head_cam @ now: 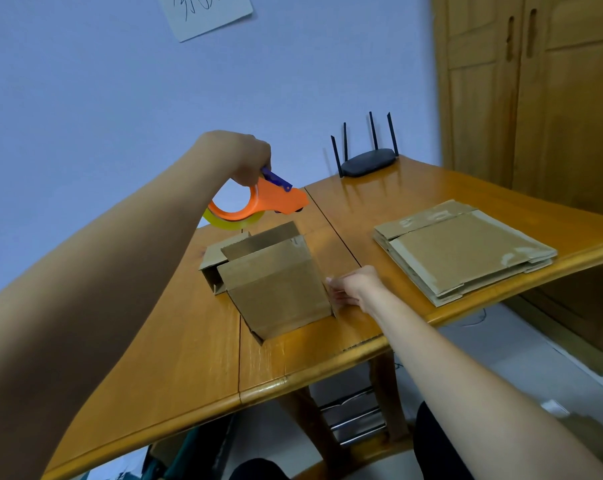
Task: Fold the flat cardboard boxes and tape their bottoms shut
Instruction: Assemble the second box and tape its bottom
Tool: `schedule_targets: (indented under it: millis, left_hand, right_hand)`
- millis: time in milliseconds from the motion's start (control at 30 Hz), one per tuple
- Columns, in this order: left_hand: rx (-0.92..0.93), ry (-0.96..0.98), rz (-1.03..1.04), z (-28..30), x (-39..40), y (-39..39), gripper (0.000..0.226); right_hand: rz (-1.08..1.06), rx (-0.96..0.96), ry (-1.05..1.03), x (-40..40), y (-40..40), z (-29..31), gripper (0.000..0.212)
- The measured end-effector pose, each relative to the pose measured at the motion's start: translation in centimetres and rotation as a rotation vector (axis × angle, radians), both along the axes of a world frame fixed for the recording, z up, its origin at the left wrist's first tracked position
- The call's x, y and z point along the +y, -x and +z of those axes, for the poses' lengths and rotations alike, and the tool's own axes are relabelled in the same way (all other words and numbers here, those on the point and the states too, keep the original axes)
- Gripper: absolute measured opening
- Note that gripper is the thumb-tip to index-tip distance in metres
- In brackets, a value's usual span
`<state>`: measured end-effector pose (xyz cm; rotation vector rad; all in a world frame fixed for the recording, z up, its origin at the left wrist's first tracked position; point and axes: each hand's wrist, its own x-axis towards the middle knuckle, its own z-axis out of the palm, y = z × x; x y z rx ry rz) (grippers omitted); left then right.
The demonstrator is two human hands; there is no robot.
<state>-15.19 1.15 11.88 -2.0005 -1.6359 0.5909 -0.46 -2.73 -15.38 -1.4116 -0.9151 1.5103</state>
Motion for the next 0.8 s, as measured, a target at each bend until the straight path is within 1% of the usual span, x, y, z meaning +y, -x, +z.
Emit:
schedule_targets:
  millis: [67,167,300,400,467,500,533,600,633,700,800]
  left_hand:
    - [-0.006,0.003,0.003,-0.1,0.1,0.2,0.024]
    - [-0.008,0.001,0.004,-0.2,0.2,0.3,0.024]
    - [-0.015,0.006,0.017,-0.1,0.0,0.5,0.028]
    - [-0.024,0.006,0.023,-0.2,-0.1,0.4,0.028]
    - [-0.034,0.003,0.026,-0.3,-0.2,0.3,0.031]
    - [-0.038,-0.001,0.024,-0.4,-0.3,0.3,0.034]
    - [-0.041,-0.005,0.022,-0.4,-0.4,0.3,0.036]
    - [-0.04,-0.009,0.019,-0.4,-0.4,0.3,0.038]
    - [-0.039,-0.009,0.02,-0.3,-0.4,0.3,0.037]
    - [-0.039,-0.01,0.026,-0.3,-0.6,0.2,0.036]
    - [-0.048,-0.016,0.03,-0.3,-0.6,0.1,0.037]
  right_hand:
    - [0.001,-0.038,-0.025,-0.1,0.2,-0.1,0.042]
    - [0.006,-0.11,-0.062,-0.2,0.5,-0.3,0.043]
    - [0.0,-0.23,-0.124,-1.0,0.6,0.0,0.035]
    - [0.035,-0.313,-0.139,-1.7,0.7,0.2,0.031]
    - [0.023,-0.36,-0.145,-1.9,0.8,0.5,0.023]
    - [-0.011,-0.372,-0.159,-2.0,0.9,0.7,0.013]
    - [-0.062,-0.351,-0.192,-2.2,0.8,1.0,0.01]
    - [-0.131,-0.26,-0.307,-3.0,0.8,1.8,0.032]
    - [-0.121,-0.216,-0.38,-3.8,0.9,2.4,0.04]
    - [-0.028,-0.14,-0.487,-5.3,1.3,3.3,0.049]
    - [0.158,-0.082,-0.535,-6.8,2.4,3.1,0.057]
